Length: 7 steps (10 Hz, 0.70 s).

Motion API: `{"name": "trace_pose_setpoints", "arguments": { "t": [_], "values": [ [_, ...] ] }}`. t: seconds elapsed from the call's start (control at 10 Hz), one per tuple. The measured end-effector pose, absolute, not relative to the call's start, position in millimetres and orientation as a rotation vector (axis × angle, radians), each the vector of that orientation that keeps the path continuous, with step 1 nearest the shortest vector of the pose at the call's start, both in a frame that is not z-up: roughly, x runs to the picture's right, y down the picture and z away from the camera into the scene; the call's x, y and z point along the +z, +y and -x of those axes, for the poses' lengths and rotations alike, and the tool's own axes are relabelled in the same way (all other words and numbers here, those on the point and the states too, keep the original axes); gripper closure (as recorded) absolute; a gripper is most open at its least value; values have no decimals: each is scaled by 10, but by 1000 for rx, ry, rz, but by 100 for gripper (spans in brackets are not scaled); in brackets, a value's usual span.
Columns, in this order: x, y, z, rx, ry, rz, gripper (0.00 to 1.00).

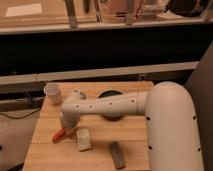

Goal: Drag the pepper across the table

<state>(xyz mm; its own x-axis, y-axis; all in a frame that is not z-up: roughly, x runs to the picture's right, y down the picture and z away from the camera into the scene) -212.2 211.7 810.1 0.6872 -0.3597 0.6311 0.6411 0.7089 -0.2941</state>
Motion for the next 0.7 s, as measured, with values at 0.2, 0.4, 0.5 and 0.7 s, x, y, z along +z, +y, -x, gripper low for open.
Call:
{"name": "trace_pose_setpoints", "arguments": {
  "t": [0.2, 0.4, 0.5, 0.7],
  "values": [
    [8121, 2091, 2113, -595, -559, 519, 100],
    [8171, 2040, 2041, -602, -526, 498, 100],
    [8189, 2023, 2012, -606, -513, 491, 100],
    [8242, 1961, 1883, -607, -479, 476, 100]
  ]
}}
